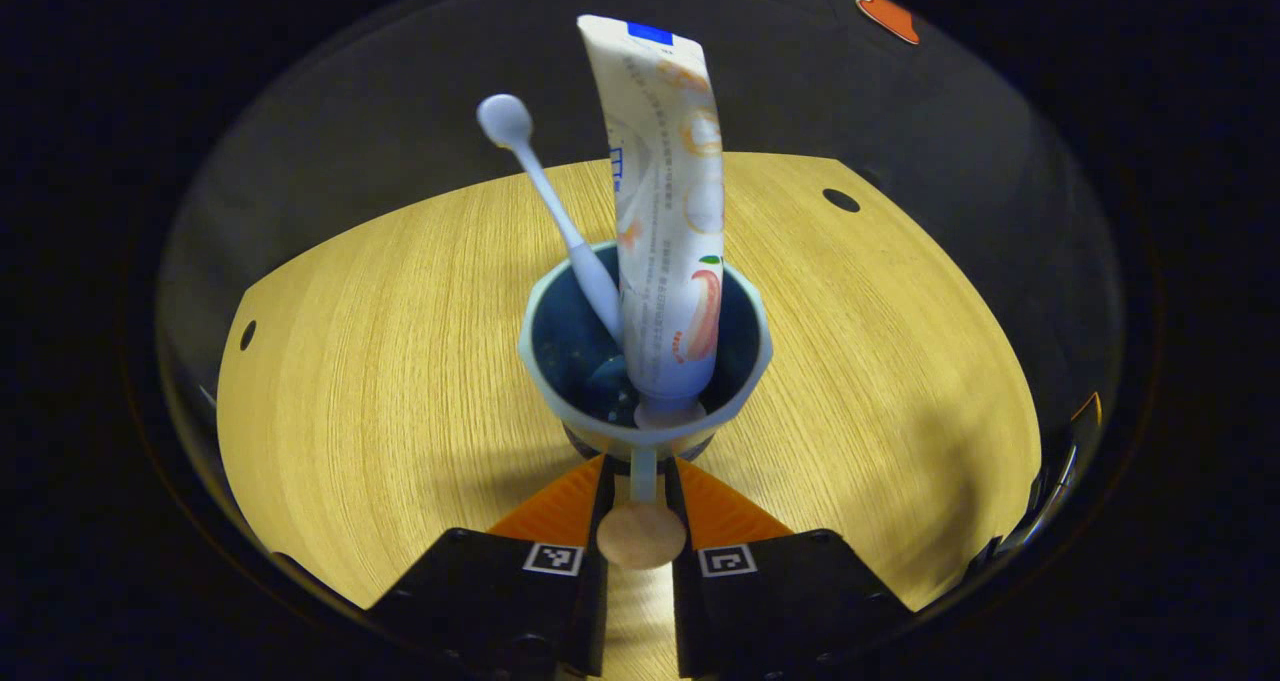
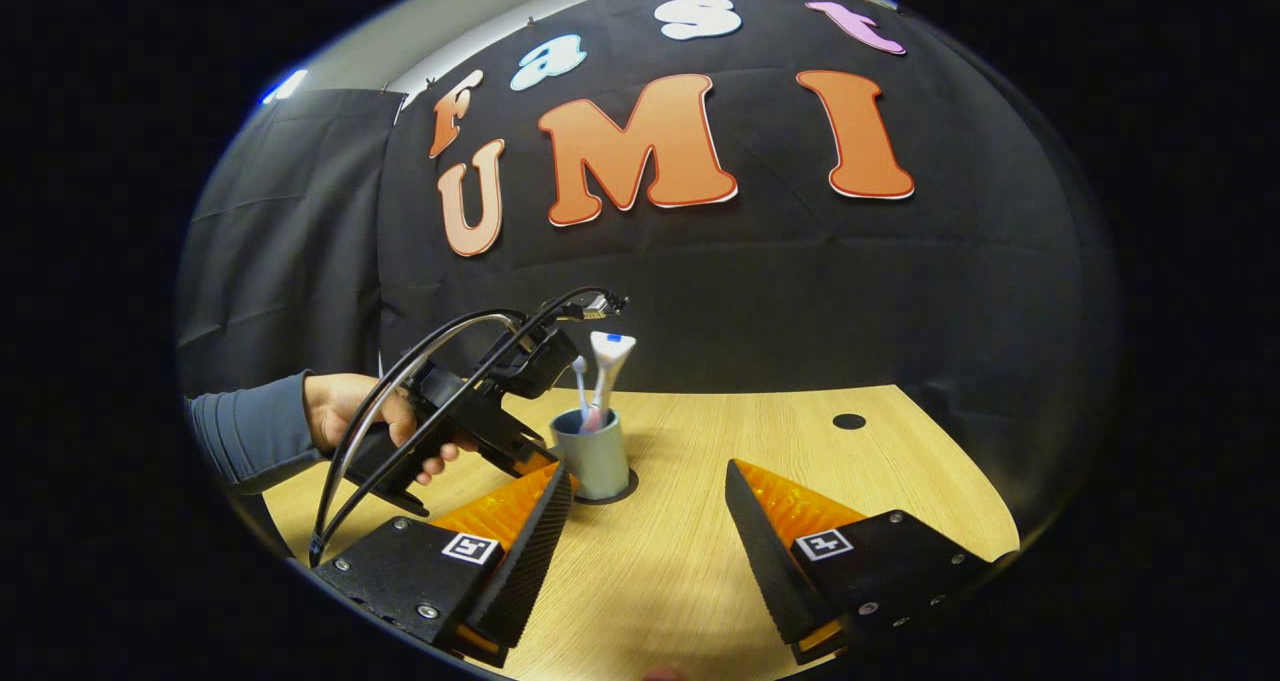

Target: Put the toothbrush and toothpaste on the desktop into the cup, then pick up the cup and place it on the coaster on the desktop.

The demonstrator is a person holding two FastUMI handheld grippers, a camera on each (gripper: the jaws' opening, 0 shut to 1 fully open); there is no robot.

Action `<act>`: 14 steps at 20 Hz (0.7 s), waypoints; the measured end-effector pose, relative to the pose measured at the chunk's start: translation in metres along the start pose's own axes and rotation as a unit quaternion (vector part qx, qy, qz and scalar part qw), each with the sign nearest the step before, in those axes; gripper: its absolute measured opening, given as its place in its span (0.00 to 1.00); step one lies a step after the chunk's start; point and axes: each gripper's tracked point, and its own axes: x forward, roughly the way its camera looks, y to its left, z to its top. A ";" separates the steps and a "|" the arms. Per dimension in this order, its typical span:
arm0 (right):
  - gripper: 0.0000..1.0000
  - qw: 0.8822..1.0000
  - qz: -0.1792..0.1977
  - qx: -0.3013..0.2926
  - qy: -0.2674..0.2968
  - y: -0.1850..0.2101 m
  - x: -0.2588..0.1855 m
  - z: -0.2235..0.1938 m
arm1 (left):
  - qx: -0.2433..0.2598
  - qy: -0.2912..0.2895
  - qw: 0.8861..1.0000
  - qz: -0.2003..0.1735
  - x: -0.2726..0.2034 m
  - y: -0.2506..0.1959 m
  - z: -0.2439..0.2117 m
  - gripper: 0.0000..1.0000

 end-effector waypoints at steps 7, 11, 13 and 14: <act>0.92 1.000 -0.011 -0.017 -0.017 0.015 0.004 0.015 | 0.001 -0.071 0.997 -0.013 -0.043 0.001 0.004 1.00; 0.92 0.998 -0.033 -0.026 -0.045 0.023 0.008 0.036 | 0.012 -0.155 0.988 0.014 -0.095 0.016 0.017 1.00; 0.92 0.997 -0.039 -0.033 -0.064 0.031 0.010 0.049 | 0.019 -0.197 0.979 0.042 -0.117 0.032 0.019 0.99; 0.92 0.996 -0.041 -0.038 -0.074 0.035 0.010 0.055 | 0.022 -0.219 0.974 0.055 -0.126 0.040 0.022 0.99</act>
